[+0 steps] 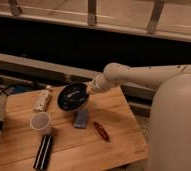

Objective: Pick up the ceramic bowl

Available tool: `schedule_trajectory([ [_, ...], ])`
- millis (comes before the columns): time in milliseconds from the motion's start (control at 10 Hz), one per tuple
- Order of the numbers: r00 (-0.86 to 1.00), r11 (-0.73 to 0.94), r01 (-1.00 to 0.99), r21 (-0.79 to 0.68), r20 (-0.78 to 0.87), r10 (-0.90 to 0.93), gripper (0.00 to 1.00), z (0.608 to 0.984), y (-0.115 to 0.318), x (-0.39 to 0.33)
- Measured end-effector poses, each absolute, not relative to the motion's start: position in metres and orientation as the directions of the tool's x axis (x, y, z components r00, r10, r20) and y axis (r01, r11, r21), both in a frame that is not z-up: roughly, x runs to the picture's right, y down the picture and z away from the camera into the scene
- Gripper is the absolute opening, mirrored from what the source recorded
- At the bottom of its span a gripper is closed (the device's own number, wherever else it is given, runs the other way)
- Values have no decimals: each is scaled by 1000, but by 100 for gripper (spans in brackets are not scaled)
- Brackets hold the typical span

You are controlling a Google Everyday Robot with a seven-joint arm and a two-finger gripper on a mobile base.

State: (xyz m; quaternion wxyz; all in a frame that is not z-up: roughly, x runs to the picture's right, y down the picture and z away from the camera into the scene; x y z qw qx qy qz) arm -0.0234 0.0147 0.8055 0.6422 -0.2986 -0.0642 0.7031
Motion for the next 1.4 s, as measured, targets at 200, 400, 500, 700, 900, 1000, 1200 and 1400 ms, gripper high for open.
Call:
schedule_trajectory([
  [200, 5, -164, -862, -479, -331, 944, 0, 802, 13, -22],
  [400, -1, -165, -863, -478, -325, 946, 0, 790, 5, -11],
  [500, 1, -163, -861, -482, -322, 947, 0, 787, 4, -10],
  [700, 5, -160, -858, -488, -320, 948, 0, 782, 2, -8],
  [900, 1, -162, -857, -489, -315, 949, 0, 776, -2, 1],
  [1000, -1, -163, -856, -490, -313, 950, 0, 774, -4, 5],
  [1200, 2, -161, -853, -497, -311, 950, 0, 770, -6, 8],
  [1400, 4, -159, -852, -498, -311, 950, 0, 768, -7, 8],
])
